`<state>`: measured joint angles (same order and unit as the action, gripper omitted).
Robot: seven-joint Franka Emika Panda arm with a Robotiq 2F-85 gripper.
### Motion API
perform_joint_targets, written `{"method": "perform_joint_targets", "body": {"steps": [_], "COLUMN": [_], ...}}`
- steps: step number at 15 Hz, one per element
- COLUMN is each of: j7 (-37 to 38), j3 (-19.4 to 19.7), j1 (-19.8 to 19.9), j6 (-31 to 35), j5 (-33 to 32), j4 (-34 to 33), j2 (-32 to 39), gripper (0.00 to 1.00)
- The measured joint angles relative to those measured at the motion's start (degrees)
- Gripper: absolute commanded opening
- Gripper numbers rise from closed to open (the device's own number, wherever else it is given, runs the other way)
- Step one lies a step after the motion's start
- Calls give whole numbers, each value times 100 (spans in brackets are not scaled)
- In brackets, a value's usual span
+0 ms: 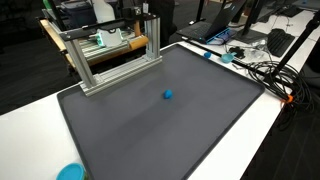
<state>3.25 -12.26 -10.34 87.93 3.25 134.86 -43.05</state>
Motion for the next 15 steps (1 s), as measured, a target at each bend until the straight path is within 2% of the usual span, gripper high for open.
{"method": "perform_joint_targets", "body": {"steps": [4, 6, 11, 15], "j7": [8, 140, 82, -91], "j3": [13, 139, 726, 937], "j1": [7, 106, 505, 676], "j6": [45, 231, 909, 1502], "j5": [1, 0, -43, -96], "j4": [4, 81, 834, 1409], "j2": [0, -65, -436, -596], "gripper": [100, 100, 100, 100]}}
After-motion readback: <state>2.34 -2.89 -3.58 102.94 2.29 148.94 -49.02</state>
